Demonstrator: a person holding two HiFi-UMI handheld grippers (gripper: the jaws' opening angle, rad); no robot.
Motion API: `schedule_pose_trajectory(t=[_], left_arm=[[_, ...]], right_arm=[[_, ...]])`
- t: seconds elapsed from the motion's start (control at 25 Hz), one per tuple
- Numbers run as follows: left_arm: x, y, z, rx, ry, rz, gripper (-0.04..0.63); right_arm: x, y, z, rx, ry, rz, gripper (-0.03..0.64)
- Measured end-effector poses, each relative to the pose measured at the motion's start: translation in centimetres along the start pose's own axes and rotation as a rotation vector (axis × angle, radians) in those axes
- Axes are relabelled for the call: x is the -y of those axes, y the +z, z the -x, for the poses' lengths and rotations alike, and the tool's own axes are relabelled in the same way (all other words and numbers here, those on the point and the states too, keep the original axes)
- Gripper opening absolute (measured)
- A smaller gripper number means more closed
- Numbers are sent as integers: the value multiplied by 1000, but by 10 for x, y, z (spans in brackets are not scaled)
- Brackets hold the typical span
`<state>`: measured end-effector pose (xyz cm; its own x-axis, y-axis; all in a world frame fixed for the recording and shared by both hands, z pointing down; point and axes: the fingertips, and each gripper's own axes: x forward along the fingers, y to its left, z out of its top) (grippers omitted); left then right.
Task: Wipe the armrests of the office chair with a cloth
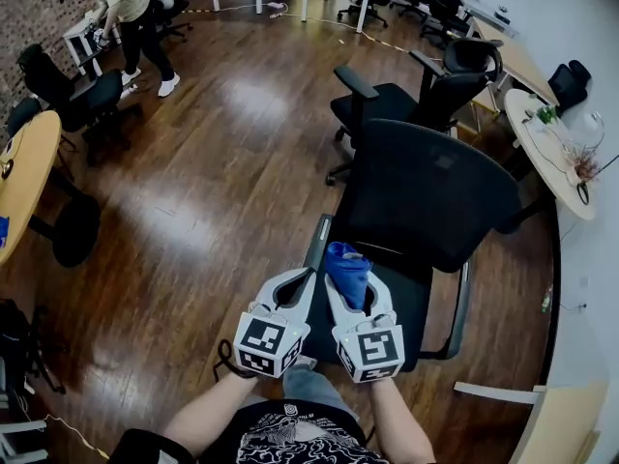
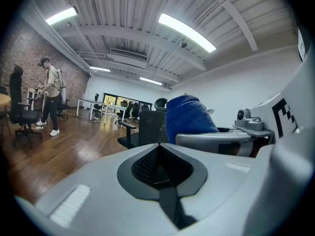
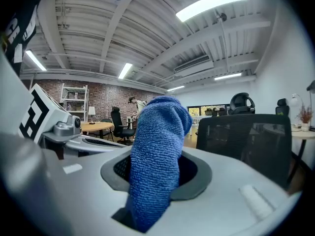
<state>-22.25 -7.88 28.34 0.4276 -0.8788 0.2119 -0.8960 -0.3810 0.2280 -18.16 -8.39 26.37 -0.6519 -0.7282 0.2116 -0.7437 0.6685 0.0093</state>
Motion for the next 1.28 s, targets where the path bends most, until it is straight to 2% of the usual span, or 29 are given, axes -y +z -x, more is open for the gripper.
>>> schedule_pose_trajectory(t=[0.16, 0.44, 0.84, 1.08, 1.28], left_arm=[[-27, 0, -33, -2, 50, 15, 3], [-74, -8, -72, -30, 70, 33, 3], [-132, -44, -115, -147, -47, 28, 3], [-164, -58, -128, -184, -82, 24, 3], [-184, -73, -130, -226, -126, 39, 4]], right_arm=[[26, -9, -46, -34, 44, 37, 138], [57, -40, -122, -132, 75, 86, 138], [93, -117, -216, -316, 2, 113, 138], [108, -175, -252, -455, -24, 186, 137], [112, -201, -271, -536, -39, 248, 133]])
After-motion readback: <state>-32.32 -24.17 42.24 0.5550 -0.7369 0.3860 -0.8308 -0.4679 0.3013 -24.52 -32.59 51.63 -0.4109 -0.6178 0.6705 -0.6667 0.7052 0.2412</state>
